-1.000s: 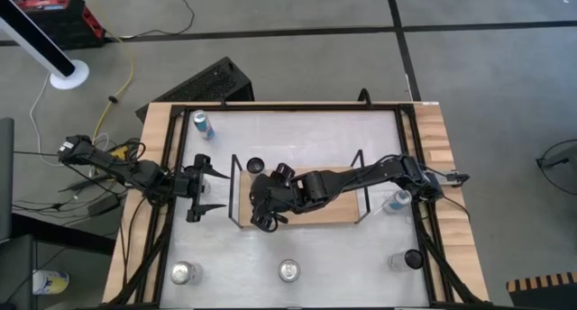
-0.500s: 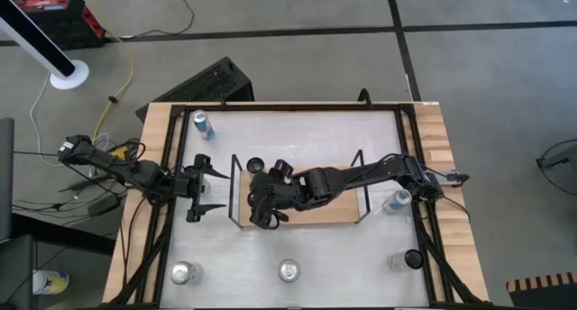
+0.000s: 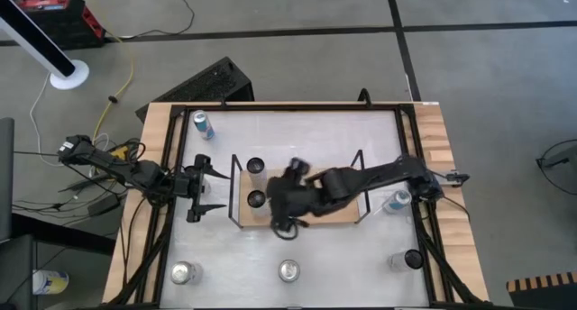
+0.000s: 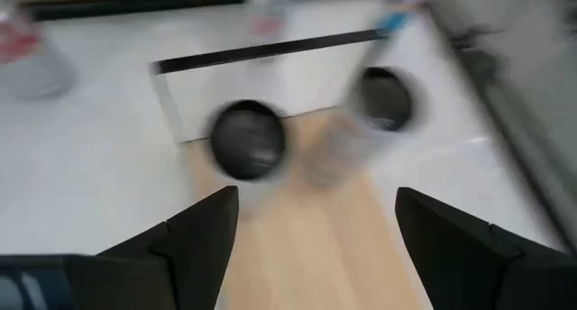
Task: Place canned beverage on shelf
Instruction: Put the left white-pink soda can on the shelf
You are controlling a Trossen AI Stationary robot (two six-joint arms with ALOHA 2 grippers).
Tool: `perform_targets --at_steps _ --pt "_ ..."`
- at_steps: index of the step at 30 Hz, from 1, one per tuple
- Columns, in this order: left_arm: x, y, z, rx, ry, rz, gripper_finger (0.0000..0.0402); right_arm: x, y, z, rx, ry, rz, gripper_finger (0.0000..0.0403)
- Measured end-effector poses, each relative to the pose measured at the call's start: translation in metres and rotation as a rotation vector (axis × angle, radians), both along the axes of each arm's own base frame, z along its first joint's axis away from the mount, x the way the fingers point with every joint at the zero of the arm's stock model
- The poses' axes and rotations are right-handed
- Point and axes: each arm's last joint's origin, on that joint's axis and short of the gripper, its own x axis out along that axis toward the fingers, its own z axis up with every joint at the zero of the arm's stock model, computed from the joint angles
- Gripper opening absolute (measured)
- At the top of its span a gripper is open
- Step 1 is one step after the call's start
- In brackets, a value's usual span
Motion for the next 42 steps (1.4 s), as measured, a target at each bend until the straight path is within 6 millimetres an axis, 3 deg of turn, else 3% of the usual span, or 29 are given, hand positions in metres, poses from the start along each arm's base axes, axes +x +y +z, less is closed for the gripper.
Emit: perform_targets --at_steps 6,10,13,16,20,26,32,36,42 --pt "0.000 0.002 -0.001 -0.015 0.012 0.053 0.0343 -0.056 -0.016 0.024 -0.135 0.102 -0.213 0.0324" --pt "-0.003 0.007 0.003 -0.075 -0.019 0.180 0.0343 -0.083 -0.026 0.034 -0.160 0.130 -0.159 0.0324" --pt "-0.010 0.013 0.012 -0.120 -0.070 0.282 0.0343 -0.113 -0.047 0.037 -0.185 0.144 -0.222 0.0324" --pt "-0.022 0.023 0.028 -0.156 -0.100 0.379 0.0343 -0.134 -0.068 0.025 -0.190 0.119 -0.249 0.0324" --pt "-0.042 0.036 0.042 -0.198 -0.117 0.530 0.0343 -0.176 -0.091 0.004 -0.153 0.034 -0.273 0.0324" --pt "-0.075 0.050 0.048 -0.281 -0.176 0.649 0.0343 -0.215 -0.099 -0.036 -0.099 -0.202 -0.187 0.0324" --pt "-0.085 0.054 0.053 -0.282 -0.189 0.761 0.0343 -0.237 -0.098 -0.068 -0.097 -0.260 -0.051 0.0324" --pt "-0.084 0.056 0.052 -0.311 -0.161 0.881 0.0343 -0.248 -0.099 -0.078 -0.081 -0.269 -0.056 0.0324" --pt "-0.082 0.056 0.044 -0.265 -0.081 0.917 0.0343 -0.250 -0.101 -0.088 -0.086 -0.255 -0.076 0.0324"
